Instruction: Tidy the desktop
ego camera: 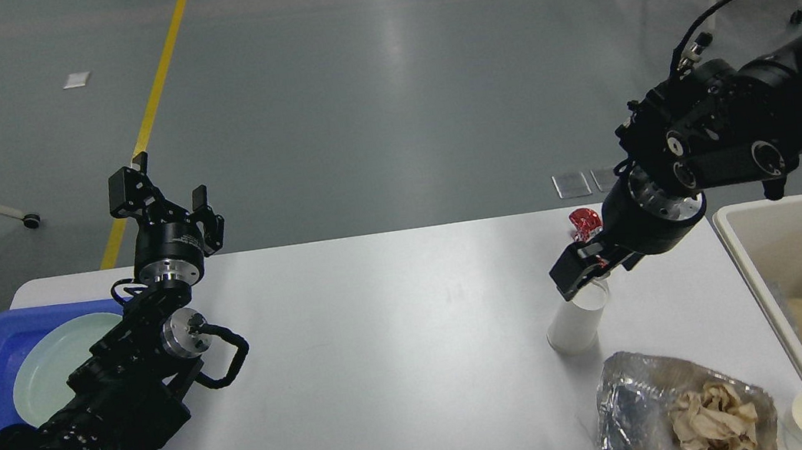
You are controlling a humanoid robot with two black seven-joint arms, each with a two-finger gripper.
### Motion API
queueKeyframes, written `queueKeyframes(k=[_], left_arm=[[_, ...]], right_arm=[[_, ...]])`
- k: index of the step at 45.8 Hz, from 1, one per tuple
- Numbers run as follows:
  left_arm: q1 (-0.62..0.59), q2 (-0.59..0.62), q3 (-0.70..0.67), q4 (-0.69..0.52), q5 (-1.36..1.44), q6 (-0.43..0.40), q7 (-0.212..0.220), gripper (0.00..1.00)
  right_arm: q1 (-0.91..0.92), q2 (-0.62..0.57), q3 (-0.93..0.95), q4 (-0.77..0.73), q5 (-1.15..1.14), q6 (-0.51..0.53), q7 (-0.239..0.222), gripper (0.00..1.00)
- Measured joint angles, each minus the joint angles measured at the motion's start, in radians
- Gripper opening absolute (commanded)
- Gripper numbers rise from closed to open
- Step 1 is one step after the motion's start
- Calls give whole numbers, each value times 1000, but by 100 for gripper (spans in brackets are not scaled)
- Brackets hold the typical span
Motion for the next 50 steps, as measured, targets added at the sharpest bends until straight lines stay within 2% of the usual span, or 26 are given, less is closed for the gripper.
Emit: queueKeyframes(k=[9, 20, 35, 50], left_arm=[[0, 0, 0, 0, -1, 0, 0, 100], [0, 0, 0, 0, -1, 0, 0, 100], [0, 0, 0, 0, 0, 0, 0, 100], [0, 0, 0, 0, 0, 0, 0, 100]], right_arm=[[-176, -7, -111, -134, -13, -71, -1, 94], [-324, -8, -227, -204, -12, -148, -1, 94], [-477, -33, -437, -347, -47, -194, -2, 95], [-547, -118, -494, -390, -131, -198, -1, 95]])
